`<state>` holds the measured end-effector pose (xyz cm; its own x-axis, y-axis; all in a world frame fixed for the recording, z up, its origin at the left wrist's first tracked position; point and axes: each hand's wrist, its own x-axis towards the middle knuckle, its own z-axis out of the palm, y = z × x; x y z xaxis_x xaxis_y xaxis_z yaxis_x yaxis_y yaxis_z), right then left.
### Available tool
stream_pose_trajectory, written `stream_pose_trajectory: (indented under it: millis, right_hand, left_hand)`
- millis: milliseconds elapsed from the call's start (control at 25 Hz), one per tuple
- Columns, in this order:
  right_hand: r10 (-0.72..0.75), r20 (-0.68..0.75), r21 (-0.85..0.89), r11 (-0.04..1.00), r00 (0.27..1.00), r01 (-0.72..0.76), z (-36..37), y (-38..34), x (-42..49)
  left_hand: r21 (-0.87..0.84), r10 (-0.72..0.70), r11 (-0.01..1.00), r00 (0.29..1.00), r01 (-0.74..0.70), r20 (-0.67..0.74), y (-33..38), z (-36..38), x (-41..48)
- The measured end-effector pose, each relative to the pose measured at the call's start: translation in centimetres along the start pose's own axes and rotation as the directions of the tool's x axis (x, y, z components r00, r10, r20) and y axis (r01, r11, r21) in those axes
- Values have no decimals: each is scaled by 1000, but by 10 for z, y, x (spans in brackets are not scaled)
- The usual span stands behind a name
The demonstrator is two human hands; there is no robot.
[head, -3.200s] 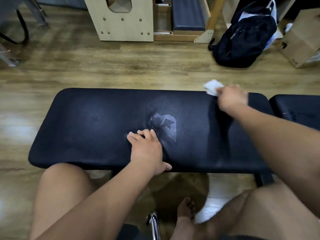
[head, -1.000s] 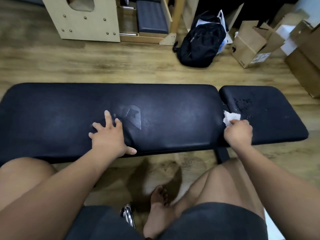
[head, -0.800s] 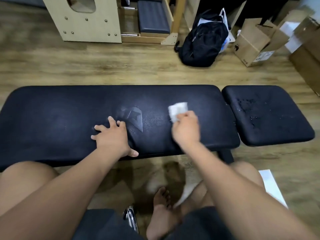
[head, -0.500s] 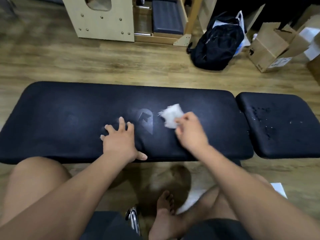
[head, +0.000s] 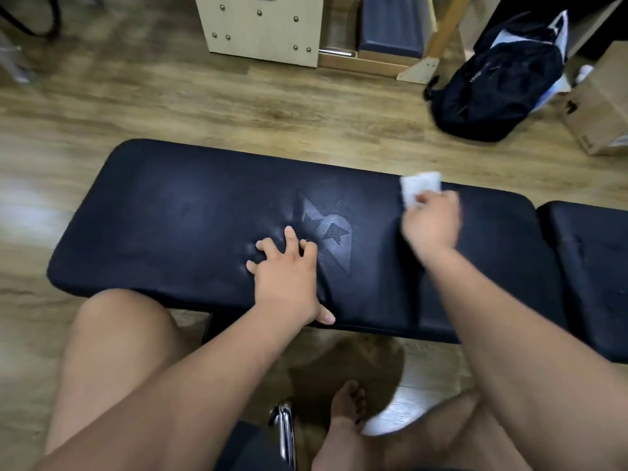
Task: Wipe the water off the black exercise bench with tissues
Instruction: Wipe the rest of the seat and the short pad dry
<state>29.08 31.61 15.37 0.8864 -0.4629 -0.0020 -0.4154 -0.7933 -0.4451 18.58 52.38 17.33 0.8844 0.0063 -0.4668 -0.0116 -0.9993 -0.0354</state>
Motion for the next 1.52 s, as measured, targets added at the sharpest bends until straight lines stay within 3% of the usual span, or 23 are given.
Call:
stream_pose_trajectory:
  millis: [80, 160, 360, 480, 600, 800, 1040, 1200, 1320, 1520]
  right_hand:
    - [-199, 120, 113, 976, 973, 185, 35, -66, -44]
    - [-367, 237, 183, 926, 899, 330, 57, -109, -82]
    - [-418, 387, 124, 907, 822, 403, 50, -106, -57]
    - [-453, 335, 141, 891, 826, 432, 48, -93, -54]
    - [-491, 280, -4, 859, 825, 513, 48, -89, -52]
    - [-318, 239, -122, 928, 918, 353, 39, -102, -9]
    - [-304, 275, -219, 904, 912, 367, 49, -121, -9]
    - [-331, 293, -136, 914, 897, 382, 37, -109, -19]
    - [-451, 218, -5, 886, 865, 463, 32, -73, -55]
    - [-494, 158, 71, 869, 855, 489, 19, -19, -121]
  left_hand:
    - [-21, 5, 1000, 1000, -5, -6, -2, 0, -1]
    - [-36, 8, 999, 1000, -8, -17, -4, 3, -2]
    - [-32, 6, 999, 1000, -6, -21, -5, 5, -3]
    - [-26, 5, 1000, 1000, -6, -12, -3, 2, -3]
    - [-36, 15, 999, 999, -16, -32, -6, 5, -3]
    - [-46, 21, 999, 999, -22, -32, -5, 6, 1]
    - [-67, 30, 997, 998, -35, -63, -9, 9, 3]
    - [-87, 39, 995, 997, -45, -71, -9, 11, -1]
    - [-95, 43, 994, 997, -49, -60, -14, 15, -7]
    - [-91, 0, 996, 999, -4, -44, -17, 16, -9]
